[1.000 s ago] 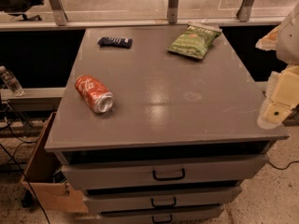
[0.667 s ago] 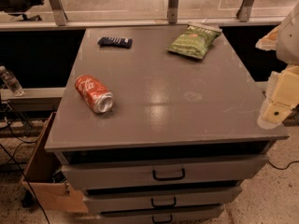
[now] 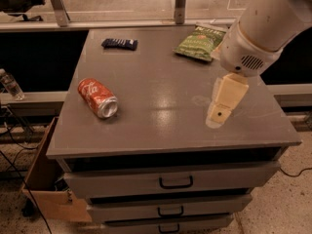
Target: Move coke can near green jalapeno chip bag
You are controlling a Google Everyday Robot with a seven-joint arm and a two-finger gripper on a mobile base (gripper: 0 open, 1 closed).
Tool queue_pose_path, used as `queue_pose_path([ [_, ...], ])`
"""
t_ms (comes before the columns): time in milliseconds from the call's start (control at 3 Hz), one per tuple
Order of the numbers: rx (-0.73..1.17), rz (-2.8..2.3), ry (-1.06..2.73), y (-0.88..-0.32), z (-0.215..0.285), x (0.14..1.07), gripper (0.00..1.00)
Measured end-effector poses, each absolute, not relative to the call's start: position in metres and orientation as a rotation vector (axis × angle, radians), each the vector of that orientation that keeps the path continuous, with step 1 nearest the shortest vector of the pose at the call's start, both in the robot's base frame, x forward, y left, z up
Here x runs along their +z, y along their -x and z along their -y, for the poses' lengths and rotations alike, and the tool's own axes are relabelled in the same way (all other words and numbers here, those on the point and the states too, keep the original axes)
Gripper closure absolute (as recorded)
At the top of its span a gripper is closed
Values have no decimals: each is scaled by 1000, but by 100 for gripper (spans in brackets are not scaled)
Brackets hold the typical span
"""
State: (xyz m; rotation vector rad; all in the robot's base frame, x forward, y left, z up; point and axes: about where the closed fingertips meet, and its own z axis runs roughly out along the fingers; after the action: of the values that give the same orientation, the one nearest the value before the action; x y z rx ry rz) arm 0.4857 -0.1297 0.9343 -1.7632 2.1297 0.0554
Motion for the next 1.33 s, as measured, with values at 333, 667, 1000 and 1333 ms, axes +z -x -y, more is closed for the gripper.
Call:
queue_pose_path([
  [333, 195, -2085, 1763, -506, 70, 914, 0],
  [667, 324, -2056, 1738, -517, 13, 903, 0],
  [1000, 402, -2053, 1685, -523, -29, 891, 0],
  [1333, 430, -2077, 1606, -533, -65, 874, 0],
])
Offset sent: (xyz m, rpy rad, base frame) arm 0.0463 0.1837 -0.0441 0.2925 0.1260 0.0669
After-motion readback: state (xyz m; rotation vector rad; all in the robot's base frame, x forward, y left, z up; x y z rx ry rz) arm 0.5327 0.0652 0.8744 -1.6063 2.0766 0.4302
